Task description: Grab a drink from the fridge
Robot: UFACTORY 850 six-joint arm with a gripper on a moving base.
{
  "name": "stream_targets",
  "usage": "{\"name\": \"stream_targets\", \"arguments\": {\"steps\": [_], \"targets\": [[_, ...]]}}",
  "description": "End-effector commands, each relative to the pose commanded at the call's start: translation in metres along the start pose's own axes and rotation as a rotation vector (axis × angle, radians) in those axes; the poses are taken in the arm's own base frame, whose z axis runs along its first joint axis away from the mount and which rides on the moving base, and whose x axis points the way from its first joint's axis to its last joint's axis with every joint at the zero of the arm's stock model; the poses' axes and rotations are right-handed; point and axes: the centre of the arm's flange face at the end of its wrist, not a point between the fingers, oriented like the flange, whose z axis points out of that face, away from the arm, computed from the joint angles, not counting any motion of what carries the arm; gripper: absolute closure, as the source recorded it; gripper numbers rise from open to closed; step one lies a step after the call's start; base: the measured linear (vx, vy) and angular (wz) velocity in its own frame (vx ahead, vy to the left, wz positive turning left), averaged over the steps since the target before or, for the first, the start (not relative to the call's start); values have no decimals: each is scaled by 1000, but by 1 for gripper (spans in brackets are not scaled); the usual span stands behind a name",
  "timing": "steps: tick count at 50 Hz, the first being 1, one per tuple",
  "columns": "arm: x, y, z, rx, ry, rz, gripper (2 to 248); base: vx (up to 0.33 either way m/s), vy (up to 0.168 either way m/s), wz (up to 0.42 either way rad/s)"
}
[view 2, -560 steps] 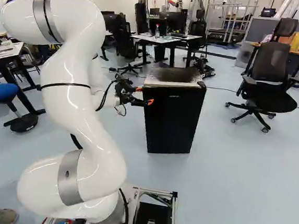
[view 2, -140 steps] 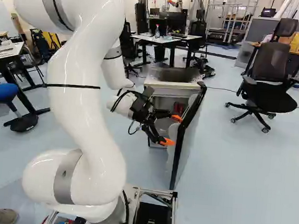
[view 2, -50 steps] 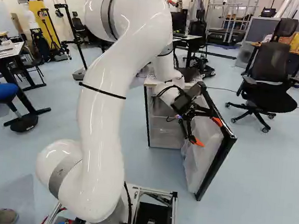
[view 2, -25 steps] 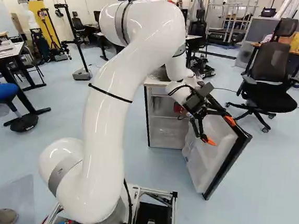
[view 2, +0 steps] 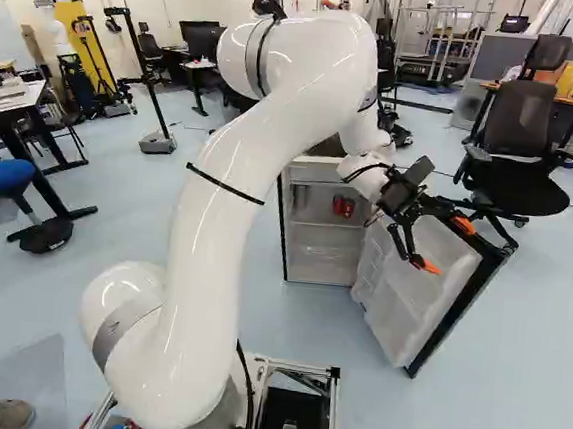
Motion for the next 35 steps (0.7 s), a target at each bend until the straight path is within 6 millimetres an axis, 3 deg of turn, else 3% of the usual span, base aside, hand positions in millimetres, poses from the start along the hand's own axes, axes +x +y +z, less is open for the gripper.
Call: {"name": "stream_targets", "arguments": {"steps": [19,35], "targets": [[-5,-11,2,105,-53,-30,3,0,0,0],[4,5,-11,245,-73,-124,3,0,0,0]]}}
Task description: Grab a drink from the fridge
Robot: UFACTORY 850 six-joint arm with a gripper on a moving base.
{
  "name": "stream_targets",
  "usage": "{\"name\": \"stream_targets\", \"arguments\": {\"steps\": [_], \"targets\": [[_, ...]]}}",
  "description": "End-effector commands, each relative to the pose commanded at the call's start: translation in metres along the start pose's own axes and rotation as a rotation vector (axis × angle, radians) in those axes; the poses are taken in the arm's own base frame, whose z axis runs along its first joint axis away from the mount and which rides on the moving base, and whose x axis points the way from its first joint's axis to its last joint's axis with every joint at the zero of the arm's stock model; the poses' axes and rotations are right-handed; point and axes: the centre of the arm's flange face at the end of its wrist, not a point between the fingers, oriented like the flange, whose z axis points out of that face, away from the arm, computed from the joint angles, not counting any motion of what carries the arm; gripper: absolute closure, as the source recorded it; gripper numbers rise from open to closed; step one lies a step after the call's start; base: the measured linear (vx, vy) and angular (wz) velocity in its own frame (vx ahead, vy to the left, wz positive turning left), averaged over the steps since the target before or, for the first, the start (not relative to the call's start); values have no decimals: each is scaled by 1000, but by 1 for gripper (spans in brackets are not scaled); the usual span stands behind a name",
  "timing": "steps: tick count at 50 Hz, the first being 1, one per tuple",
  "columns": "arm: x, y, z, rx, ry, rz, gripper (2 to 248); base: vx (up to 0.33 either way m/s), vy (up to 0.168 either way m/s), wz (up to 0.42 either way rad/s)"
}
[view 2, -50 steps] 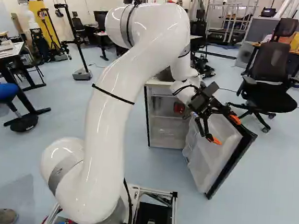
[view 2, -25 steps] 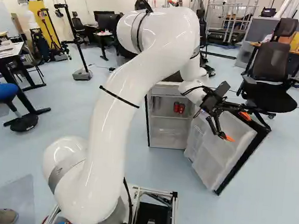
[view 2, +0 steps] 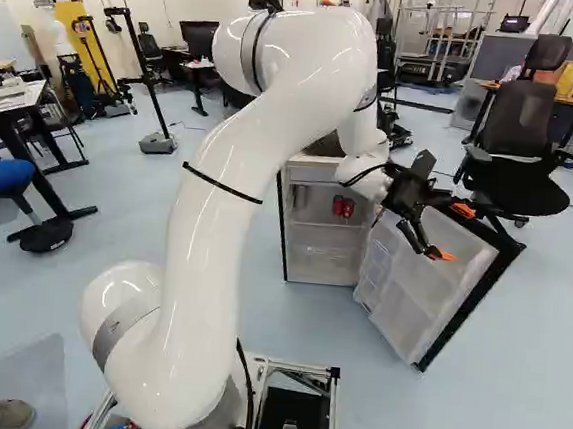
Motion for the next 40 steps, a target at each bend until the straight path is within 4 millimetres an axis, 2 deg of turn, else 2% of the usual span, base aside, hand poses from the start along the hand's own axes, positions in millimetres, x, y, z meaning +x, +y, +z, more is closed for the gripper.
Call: {"name": "stream_targets", "arguments": {"steps": [40], "targets": [[22,47,-61,414,-88,-268,3,0,0,0]]}}
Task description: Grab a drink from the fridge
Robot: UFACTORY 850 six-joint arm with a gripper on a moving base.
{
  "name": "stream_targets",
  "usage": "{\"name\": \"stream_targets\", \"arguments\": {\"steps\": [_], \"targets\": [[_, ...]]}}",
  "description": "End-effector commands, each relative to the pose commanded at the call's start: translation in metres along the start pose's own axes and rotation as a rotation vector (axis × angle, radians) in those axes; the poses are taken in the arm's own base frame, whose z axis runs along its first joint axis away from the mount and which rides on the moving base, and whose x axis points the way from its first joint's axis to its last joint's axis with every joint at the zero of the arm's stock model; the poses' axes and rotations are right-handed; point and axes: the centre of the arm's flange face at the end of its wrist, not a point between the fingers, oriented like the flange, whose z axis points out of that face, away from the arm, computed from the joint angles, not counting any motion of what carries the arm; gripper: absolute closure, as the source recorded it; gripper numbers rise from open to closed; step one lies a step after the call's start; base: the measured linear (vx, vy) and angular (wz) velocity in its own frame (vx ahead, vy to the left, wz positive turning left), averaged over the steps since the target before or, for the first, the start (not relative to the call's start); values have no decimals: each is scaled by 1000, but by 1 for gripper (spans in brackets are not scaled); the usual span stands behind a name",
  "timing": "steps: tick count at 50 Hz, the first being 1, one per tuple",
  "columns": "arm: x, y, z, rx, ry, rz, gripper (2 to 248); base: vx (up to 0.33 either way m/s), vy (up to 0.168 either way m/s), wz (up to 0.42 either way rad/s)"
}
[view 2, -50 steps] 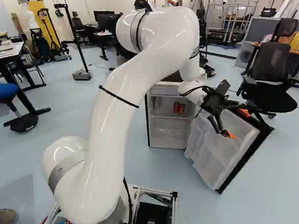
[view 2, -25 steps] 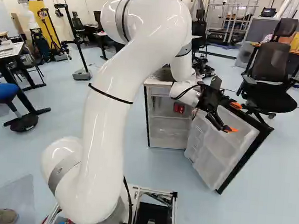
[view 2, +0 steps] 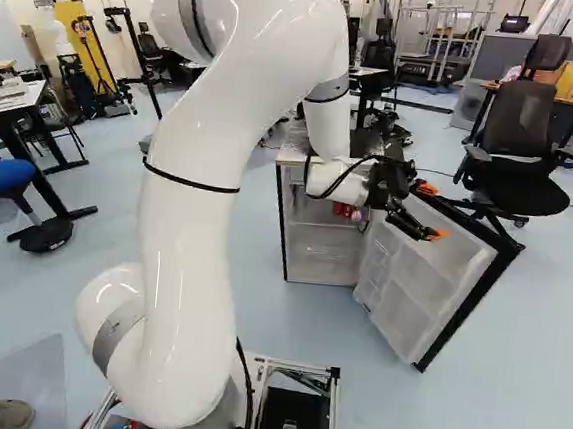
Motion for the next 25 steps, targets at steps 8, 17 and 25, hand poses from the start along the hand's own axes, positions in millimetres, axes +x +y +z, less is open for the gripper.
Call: {"name": "stream_targets", "arguments": {"steps": [8,17,25], "targets": [[1,5,-15,83,-19,-48,3,0,0,0],[3,12,-32,176,-40,-101,3,0,0,0],[5,19,-47,257,-58,-146,3,0,0,0]]}}
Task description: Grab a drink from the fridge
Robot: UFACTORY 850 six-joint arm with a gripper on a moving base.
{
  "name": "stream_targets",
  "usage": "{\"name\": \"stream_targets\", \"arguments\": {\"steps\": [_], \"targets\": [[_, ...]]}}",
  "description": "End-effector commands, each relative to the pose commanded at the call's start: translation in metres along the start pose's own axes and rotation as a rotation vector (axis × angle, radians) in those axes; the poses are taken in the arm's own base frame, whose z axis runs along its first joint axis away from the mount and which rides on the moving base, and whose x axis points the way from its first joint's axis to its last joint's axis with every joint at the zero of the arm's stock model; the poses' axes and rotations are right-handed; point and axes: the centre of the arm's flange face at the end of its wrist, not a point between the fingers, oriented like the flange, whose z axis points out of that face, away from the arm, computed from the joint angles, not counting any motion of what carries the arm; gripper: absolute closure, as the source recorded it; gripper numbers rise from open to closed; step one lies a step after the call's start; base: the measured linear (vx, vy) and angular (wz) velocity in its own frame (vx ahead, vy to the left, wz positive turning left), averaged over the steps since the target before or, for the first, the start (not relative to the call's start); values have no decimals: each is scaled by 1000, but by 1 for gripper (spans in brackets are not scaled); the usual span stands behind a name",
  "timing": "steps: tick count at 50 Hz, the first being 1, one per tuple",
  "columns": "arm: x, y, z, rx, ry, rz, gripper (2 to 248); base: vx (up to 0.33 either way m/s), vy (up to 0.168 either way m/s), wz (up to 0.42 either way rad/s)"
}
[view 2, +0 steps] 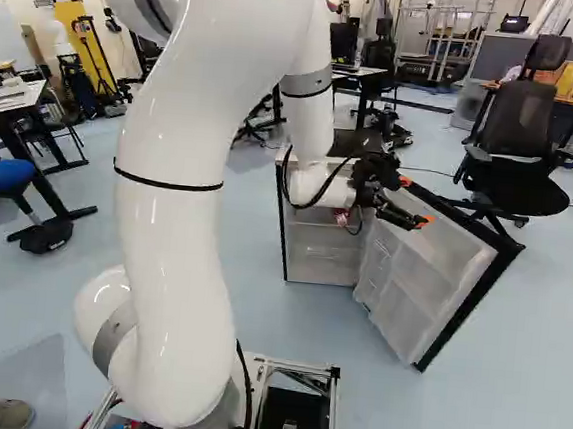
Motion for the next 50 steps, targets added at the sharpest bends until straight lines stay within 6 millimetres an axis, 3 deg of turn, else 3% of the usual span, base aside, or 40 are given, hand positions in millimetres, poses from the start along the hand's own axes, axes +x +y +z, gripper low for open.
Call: {"name": "stream_targets", "arguments": {"steps": [35,50], "targets": [[-6,22,-68,336,-125,-189,3,0,0,0],[-16,22,-82,470,-199,-276,3,0,0,0]]}}
